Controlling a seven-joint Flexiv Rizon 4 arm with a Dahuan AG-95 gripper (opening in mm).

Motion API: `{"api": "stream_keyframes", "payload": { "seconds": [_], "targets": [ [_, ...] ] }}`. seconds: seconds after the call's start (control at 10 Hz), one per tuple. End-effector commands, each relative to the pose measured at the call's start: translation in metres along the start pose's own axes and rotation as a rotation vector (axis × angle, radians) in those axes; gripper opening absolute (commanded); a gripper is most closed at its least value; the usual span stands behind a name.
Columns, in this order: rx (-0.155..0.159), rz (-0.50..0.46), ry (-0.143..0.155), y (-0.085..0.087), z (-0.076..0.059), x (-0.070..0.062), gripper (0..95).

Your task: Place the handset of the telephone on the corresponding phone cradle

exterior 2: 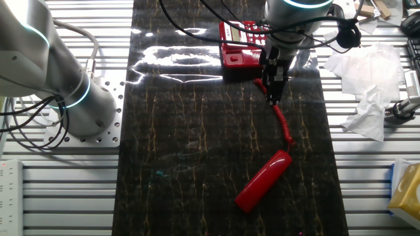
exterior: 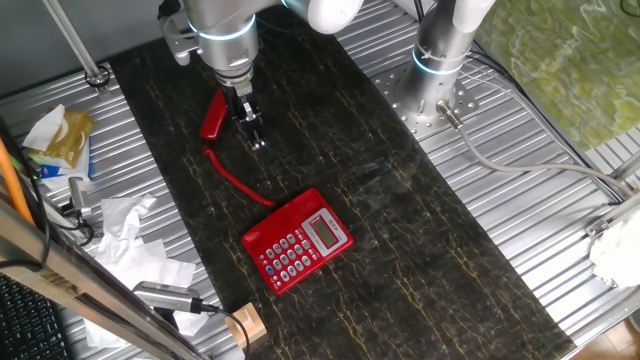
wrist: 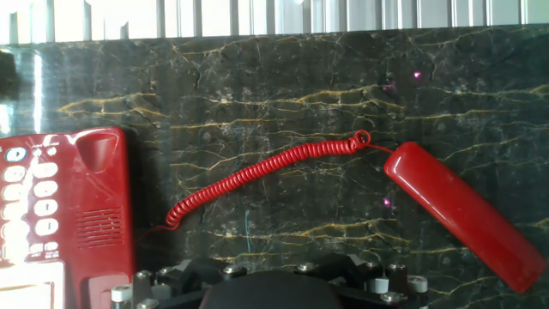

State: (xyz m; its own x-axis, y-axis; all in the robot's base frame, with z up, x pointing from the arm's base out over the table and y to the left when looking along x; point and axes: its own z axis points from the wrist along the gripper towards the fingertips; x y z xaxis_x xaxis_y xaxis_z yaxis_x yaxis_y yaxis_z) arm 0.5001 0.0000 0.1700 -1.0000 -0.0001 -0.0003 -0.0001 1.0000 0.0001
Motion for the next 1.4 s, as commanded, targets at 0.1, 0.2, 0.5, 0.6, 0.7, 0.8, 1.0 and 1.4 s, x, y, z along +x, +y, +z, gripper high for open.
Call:
{"api": "stream_keyframes", "payload": {
  "seconds": [0.1,0.2,0.5,0.6,0.7,0.8,1.0,1.4],
  "targets": [
    [-0.04,-0.038,-0.066,0.0,0.0,0.0001,0.0],
    [-0.033,-0.04,-0.063,0.0,-0.0001,0.0001,0.0],
    [-0.032,-0.038,-0.061,0.0002,-0.0004,-0.0001,0.0],
    [-0.031,-0.038,-0.059,0.0002,-0.0006,-0.0003,0.0],
    [-0.03,-0.035,-0.057,0.0004,-0.0009,-0.001,0.0],
    [-0.03,-0.034,-0.056,0.0005,-0.0014,-0.0017,0.0],
    [-0.03,-0.031,-0.056,0.001,-0.0025,-0.0035,0.0],
    [-0.028,-0.014,-0.057,0.0007,-0.0046,-0.0061,0.0]
  ]
}}
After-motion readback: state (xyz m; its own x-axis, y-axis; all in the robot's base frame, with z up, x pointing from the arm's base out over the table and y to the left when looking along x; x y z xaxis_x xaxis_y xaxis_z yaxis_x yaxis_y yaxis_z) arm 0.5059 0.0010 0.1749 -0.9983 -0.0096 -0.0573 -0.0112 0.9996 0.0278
